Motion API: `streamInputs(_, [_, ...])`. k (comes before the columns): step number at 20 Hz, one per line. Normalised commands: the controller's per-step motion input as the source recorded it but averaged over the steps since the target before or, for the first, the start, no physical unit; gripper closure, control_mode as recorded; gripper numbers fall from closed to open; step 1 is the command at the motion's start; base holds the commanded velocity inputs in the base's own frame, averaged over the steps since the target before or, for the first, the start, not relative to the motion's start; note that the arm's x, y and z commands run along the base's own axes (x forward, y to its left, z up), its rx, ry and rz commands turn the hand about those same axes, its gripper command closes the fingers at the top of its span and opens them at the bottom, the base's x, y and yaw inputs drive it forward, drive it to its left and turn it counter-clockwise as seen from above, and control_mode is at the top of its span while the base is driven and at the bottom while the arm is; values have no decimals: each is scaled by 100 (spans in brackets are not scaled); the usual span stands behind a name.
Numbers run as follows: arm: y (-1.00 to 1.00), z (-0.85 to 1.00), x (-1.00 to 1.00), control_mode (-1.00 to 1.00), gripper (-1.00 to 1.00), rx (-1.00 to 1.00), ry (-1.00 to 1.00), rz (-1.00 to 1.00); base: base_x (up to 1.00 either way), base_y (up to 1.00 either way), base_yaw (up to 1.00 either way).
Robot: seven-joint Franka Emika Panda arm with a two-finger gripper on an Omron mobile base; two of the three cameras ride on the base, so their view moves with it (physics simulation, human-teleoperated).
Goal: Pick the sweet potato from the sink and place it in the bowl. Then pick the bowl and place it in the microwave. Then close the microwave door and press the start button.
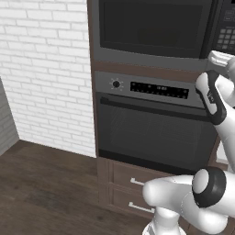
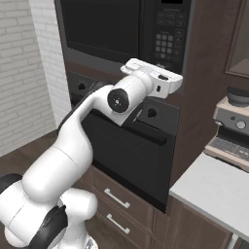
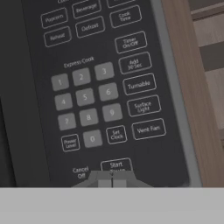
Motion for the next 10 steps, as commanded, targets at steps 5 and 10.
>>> streamInputs(5, [-6, -5, 1, -100, 100, 0, 0, 0, 0, 0, 0])
streamInputs(10, [0, -4, 5, -100, 100, 0, 0, 0, 0, 0, 0])
